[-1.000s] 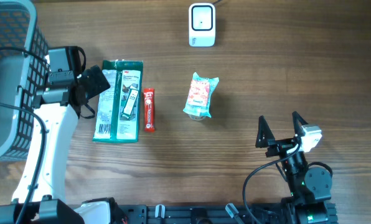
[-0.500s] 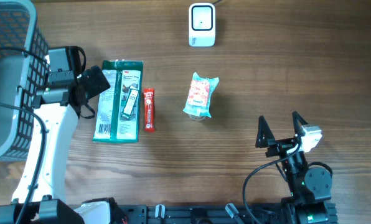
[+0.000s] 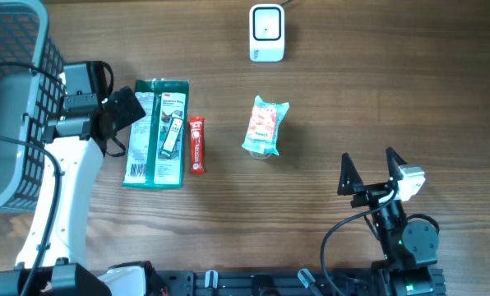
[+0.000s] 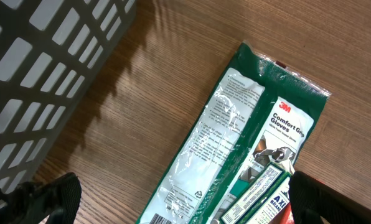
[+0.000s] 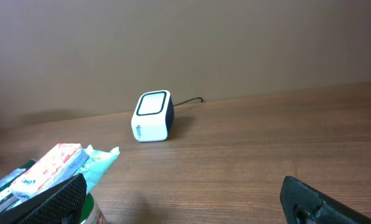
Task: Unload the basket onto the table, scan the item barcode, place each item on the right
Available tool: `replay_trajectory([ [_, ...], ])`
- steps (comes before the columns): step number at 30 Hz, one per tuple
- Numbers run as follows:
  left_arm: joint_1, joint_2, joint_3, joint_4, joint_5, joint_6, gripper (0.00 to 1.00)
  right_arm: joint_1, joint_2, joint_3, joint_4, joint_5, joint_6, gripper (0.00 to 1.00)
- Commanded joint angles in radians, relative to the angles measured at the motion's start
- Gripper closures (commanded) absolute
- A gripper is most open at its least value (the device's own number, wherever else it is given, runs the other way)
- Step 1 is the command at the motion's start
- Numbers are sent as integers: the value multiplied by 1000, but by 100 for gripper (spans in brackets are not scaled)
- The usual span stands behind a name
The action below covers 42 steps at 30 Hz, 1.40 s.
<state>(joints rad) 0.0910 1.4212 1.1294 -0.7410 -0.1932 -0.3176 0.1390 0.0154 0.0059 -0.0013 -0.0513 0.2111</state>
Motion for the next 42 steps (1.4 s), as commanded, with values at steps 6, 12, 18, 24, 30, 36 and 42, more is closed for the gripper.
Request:
replay_trajectory([
  [6, 3, -5, 3, 0, 2, -12, 0, -3, -6, -1, 2, -1, -1, 0],
  [12, 4, -5, 3, 0, 2, -12, 0, -3, -6, -1, 2, -1, -1, 0],
  [18, 4, -5, 3, 0, 2, -12, 0, -3, -6, -1, 2, -1, -1, 0],
  [24, 4, -5, 3, 0, 2, -13, 0, -3, -6, -1, 3, 27, 1, 0],
  [30, 4, -5, 3, 0, 2, -12, 0, -3, -4, -1, 3, 9, 47, 0],
  [36, 4, -5, 3, 0, 2, -12, 0, -3, -4, -1, 3, 10, 113, 0],
  [42, 4, -5, 3, 0, 2, -12, 0, -3, -4, -1, 3, 10, 113, 0],
])
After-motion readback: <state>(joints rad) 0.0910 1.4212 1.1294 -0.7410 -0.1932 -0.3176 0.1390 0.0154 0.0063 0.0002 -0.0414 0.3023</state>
